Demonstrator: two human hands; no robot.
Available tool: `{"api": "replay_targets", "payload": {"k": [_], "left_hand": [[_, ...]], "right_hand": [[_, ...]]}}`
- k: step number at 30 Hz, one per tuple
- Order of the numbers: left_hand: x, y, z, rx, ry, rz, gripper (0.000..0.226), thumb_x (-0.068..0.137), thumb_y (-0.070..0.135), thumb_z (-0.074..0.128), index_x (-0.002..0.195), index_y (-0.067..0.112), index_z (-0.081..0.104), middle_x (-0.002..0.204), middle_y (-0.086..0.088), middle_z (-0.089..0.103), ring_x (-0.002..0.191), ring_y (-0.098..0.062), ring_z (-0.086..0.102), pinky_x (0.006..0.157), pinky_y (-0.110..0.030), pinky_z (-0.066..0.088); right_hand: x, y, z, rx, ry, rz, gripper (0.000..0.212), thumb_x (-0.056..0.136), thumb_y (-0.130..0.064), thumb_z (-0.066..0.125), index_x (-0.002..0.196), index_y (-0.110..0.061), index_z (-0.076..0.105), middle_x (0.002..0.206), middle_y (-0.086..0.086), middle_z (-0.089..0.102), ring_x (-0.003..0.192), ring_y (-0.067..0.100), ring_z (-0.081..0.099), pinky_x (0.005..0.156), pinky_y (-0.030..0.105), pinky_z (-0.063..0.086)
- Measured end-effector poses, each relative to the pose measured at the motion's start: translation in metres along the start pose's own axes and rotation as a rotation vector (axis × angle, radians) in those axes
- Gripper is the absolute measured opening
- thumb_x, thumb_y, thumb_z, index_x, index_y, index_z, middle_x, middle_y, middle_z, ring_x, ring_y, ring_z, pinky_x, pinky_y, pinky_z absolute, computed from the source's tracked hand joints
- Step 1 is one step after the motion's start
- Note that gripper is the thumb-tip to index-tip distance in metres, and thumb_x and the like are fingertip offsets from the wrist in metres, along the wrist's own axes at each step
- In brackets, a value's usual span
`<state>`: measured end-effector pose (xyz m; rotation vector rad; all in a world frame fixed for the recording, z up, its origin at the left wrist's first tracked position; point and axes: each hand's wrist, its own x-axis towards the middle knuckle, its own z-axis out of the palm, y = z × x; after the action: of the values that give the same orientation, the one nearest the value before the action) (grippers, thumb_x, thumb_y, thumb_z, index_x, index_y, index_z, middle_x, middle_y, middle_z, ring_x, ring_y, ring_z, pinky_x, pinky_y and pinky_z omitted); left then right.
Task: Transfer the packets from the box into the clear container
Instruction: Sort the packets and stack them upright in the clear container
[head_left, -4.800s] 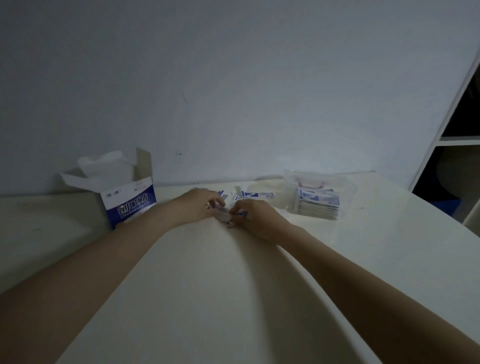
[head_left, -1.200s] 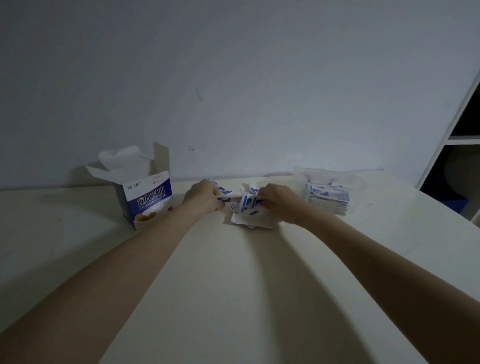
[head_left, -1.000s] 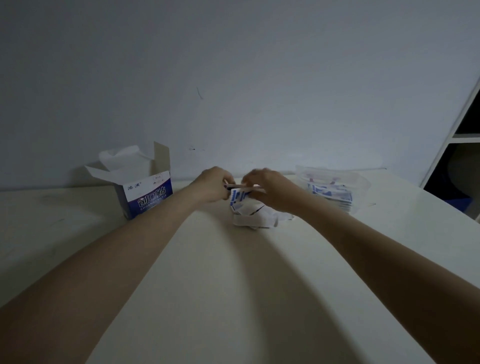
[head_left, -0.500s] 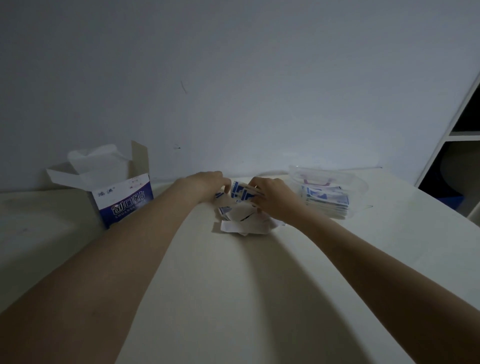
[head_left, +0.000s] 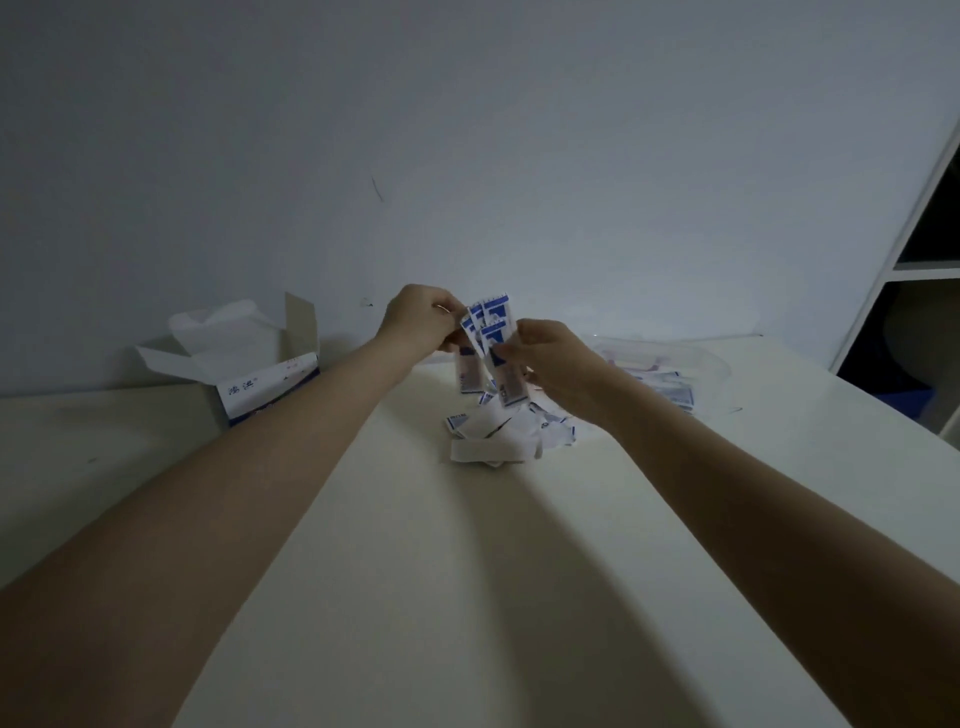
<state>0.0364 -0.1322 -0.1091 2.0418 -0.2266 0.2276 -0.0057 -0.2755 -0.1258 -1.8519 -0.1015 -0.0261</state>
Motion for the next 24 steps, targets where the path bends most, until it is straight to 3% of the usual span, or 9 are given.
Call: {"api": "replay_targets", "payload": {"k": [3,6,8,11,14,16,18,21,24], "left_hand": [[-0.016,0.008,0.004,-0.192,-0.063,-0.087,0.017,0.095,0.008,0.047,0.086,0.008,0.062,0.068,-0.002,0.057,0.055,-0.009,0.052,0.045,-0.011,0.046],[-0.034,0.01,0.004,-0.25,-0.152,-0.109,0.031,0.098,0.028,0.041,0.077,0.012,0.058,0.071,-0.003,0.061,0.061,-0.013,0.058,0.052,-0.018,0.048],[-0.046,0.011,0.002,-0.116,-0.246,-0.069,0.035,0.095,0.04,0.043,0.077,0.016,0.06,0.074,-0.002,0.064,0.066,-0.013,0.061,0.057,-0.022,0.046],[-0.061,0.008,0.012,0.275,-0.399,0.122,0.022,0.084,0.031,0.065,0.071,0.015,0.06,0.062,0.002,0.054,0.058,-0.011,0.05,0.057,-0.024,0.041],[-0.077,0.007,0.036,0.569,-0.446,0.258,0.013,0.082,0.022,0.068,0.078,0.01,0.064,0.061,0.003,0.049,0.056,-0.012,0.045,0.047,-0.015,0.031],[-0.084,0.005,0.053,0.669,-0.482,0.347,0.015,0.083,0.024,0.064,0.077,0.01,0.063,0.068,-0.002,0.057,0.069,-0.018,0.05,0.053,-0.019,0.033],[-0.087,0.0,0.064,0.733,-0.508,0.406,0.014,0.085,0.021,0.059,0.085,0.009,0.066,0.086,-0.01,0.066,0.08,-0.021,0.054,0.066,-0.028,0.035],[-0.088,-0.006,0.071,0.729,-0.504,0.442,0.011,0.084,0.023,0.059,0.074,0.021,0.056,0.088,-0.011,0.065,0.079,-0.021,0.052,0.069,-0.029,0.035],[-0.09,-0.002,0.067,0.673,-0.547,0.376,0.012,0.08,0.023,0.066,0.085,0.013,0.06,0.092,-0.008,0.061,0.081,-0.017,0.048,0.07,-0.028,0.035]], "right_hand": [[-0.009,-0.005,-0.001,-0.045,-0.023,0.018,0.021,0.092,-0.004,0.051,0.107,0.008,0.059,0.099,0.015,0.062,0.091,0.026,0.057,0.079,0.034,0.046],[-0.022,-0.009,-0.007,-0.461,0.042,-0.082,0.009,0.092,-0.013,0.053,0.093,-0.003,0.055,0.087,0.006,0.058,0.084,0.024,0.054,0.063,0.024,0.043],[-0.033,-0.008,-0.016,-0.786,0.021,-0.147,0.021,0.092,-0.018,0.052,0.109,-0.005,0.049,0.094,0.007,0.057,0.083,0.026,0.055,0.064,0.027,0.042],[-0.052,-0.005,-0.028,-1.121,-0.097,-0.208,0.013,0.093,-0.013,0.049,0.103,-0.006,0.053,0.104,0.017,0.06,0.091,0.029,0.057,0.068,0.026,0.033],[-0.07,0.0,-0.033,-1.278,-0.199,-0.123,0.024,0.097,-0.016,0.042,0.113,-0.002,0.054,0.119,0.016,0.057,0.106,0.028,0.055,0.076,0.029,0.034],[-0.08,0.008,-0.038,-1.359,-0.292,-0.02,0.033,0.1,-0.023,0.036,0.12,-0.001,0.049,0.124,0.016,0.054,0.111,0.028,0.053,0.085,0.031,0.038],[-0.085,0.018,-0.046,-1.372,-0.36,0.076,0.034,0.1,-0.025,0.032,0.122,-0.002,0.045,0.121,0.019,0.053,0.1,0.028,0.054,0.082,0.033,0.04],[-0.09,0.023,-0.057,-1.342,-0.368,0.137,0.016,0.098,-0.019,0.035,0.106,-0.011,0.045,0.085,0.009,0.056,0.063,0.019,0.05,0.055,0.026,0.042],[-0.091,0.024,-0.062,-1.26,-0.302,0.131,0.016,0.093,-0.013,0.041,0.102,-0.01,0.054,0.066,0.0,0.057,0.048,0.011,0.05,0.04,0.017,0.041]]}}
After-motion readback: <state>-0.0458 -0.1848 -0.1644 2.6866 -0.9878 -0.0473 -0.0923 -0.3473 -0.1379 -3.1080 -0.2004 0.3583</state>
